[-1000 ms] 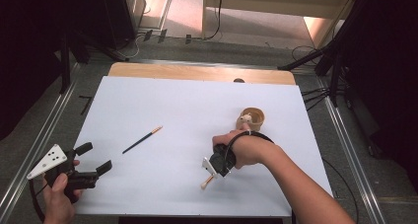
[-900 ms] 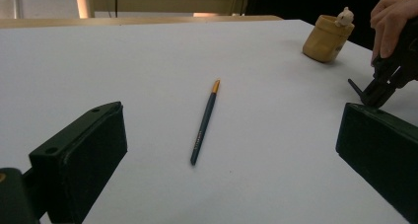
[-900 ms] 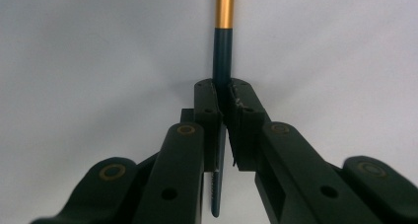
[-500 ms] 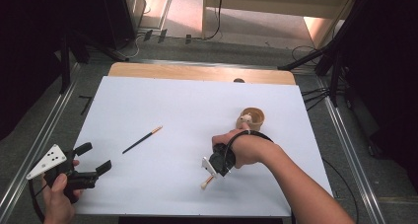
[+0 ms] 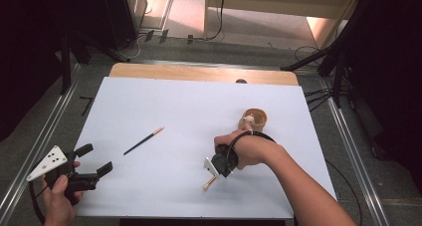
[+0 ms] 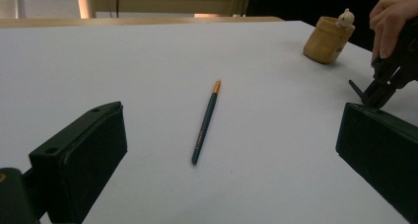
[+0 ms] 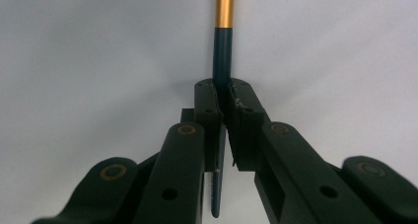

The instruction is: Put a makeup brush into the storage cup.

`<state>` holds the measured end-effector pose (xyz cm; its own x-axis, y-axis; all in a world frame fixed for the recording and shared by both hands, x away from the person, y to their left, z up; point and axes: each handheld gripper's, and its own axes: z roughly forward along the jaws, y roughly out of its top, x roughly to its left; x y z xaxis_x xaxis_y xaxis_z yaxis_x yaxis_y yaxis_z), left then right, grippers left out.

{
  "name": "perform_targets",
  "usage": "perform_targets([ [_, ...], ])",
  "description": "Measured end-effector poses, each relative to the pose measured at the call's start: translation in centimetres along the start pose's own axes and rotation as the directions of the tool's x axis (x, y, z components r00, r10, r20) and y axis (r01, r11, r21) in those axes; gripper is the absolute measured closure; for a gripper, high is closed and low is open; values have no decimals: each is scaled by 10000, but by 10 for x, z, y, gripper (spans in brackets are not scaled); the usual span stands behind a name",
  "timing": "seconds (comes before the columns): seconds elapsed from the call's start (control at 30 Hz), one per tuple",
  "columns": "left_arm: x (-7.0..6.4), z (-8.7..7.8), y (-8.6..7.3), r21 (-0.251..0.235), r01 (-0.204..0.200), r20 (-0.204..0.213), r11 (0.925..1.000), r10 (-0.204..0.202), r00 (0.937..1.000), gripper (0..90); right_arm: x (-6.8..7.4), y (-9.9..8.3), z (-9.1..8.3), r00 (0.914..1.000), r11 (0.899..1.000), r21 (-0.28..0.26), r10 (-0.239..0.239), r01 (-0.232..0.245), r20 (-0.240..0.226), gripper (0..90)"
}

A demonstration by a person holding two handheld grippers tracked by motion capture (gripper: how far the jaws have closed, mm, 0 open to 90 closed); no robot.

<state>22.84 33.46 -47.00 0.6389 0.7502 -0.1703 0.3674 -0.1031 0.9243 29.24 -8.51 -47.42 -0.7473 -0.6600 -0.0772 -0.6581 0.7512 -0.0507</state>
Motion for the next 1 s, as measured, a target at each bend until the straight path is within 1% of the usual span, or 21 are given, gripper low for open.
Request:
perform_targets([
  [0.07,0,0,0,-13,0,0,10000,0,10000,0,-1,-1,-1,10000,10000,-68,4,-4,86,850],
  [0.1,0,0,0,-23,5,4,10000,-5,10000,0,0,-1,-2,9999,9999,-5,113,-113,74,850],
  [0.13,0,0,0,-21,19,7,10000,-19,10000,0,-1,-1,-3,9998,9999,-160,68,-65,211,850],
  [0.2,0,0,0,-15,30,6,10000,-30,10000,0,-1,-2,-7,9996,9996,-263,131,-124,269,850],
  [0.37,0,0,0,-13,0,7,10000,0,10000,0,-1,-6,-15,9987,9993,-248,294,-284,419,850],
  [0.43,0,0,0,-38,-13,17,10000,13,10000,0,-2,-7,-19,9982,9993,-282,273,-258,538,850],
  [0.47,0,0,0,-56,-13,23,10000,14,10000,0,-1,-7,-21,9982,9992,-248,331,-319,509,850],
  [0.5,-1,0,0,-39,1,10,10000,-1,10000,0,-2,-8,-24,9977,9994,-251,265,-249,622,850],
  [0.57,-1,0,0,-43,-7,8,10000,7,10000,0,-2,-9,-29,9968,9989,-269,413,-396,683,850],
  [0.6,0,0,0,-41,-9,8,10000,9,10000,0,-2,-10,-32,9964,9988,-372,350,-322,778,850],
  [0.7,0,0,0,-28,-9,24,10000,9,10000,0,-2,-13,-40,9931,9979,-471,492,-444,1063,849],
  [0.73,-1,0,0,-69,-1,46,10000,1,10000,0,-2,-14,-41,9927,9974,-576,491,-429,1104,850],
  [0.77,-1,0,0,-69,2,49,10000,-2,10000,0,-1,-15,-43,9927,9968,-523,655,-605,1011,850],
  [0.83,-1,0,0,-52,-1,38,10000,1,10000,0,-1,-16,-45,9911,9968,-550,637,-576,1171,849],
  [0.87,-1,0,1,-47,-1,37,10000,1,10000,0,0,-17,-47,9911,9963,-528,734,-679,1114,850],
  [0.93,-1,0,1,-32,-6,31,10000,6,10000,0,0,-18,-49,9898,9961,-543,763,-702,1200,849],
  [0.97,-1,1,0,-38,17,30,10000,-16,10000,0,1,-19,-50,9881,9952,-661,804,-722,1315,849],
  [1.0,-1,1,1,-41,3,35,10000,-3,10000,0,1,-20,-51,9884,9955,-610,795,-721,1296,850],
])
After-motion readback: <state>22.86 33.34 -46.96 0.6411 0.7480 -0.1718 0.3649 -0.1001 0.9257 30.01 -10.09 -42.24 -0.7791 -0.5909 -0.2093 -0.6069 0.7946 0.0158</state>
